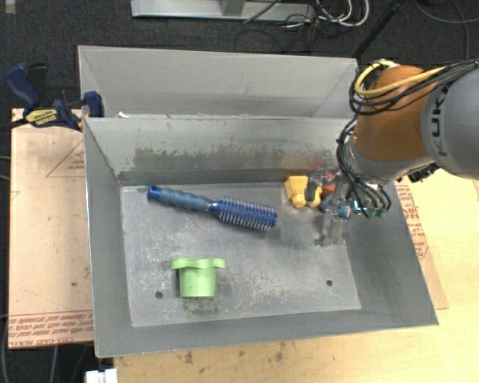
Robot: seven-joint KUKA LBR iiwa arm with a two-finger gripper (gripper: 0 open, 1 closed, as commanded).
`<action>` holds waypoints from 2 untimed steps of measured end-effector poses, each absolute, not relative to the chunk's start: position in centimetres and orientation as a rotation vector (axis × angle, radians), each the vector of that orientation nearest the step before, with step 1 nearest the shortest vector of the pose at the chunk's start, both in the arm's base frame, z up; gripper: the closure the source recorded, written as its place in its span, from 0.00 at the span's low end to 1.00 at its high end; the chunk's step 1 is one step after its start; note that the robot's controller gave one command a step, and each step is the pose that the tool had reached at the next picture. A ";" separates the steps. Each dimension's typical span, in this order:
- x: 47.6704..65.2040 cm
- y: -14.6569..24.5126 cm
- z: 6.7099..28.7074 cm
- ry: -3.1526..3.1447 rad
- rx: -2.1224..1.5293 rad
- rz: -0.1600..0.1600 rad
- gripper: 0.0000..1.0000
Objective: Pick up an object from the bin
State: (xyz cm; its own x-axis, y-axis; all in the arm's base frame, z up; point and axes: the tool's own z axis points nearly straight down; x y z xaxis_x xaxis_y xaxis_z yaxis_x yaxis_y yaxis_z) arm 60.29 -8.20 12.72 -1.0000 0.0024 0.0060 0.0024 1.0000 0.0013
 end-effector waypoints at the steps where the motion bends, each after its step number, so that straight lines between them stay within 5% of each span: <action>1: 64.3 2.7 6.8 -3.141 0.105 -0.008 0.00; 2: 64.3 2.1 6.9 -3.142 0.096 -0.001 1.00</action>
Offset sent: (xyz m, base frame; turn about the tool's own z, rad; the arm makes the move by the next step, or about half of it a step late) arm 0.0399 0.1023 -0.0572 -0.0618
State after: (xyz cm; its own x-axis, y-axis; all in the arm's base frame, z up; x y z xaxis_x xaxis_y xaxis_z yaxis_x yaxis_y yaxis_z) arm 64.31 2.13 6.95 -0.9981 -0.0611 -0.0020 -0.0612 0.9981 0.0008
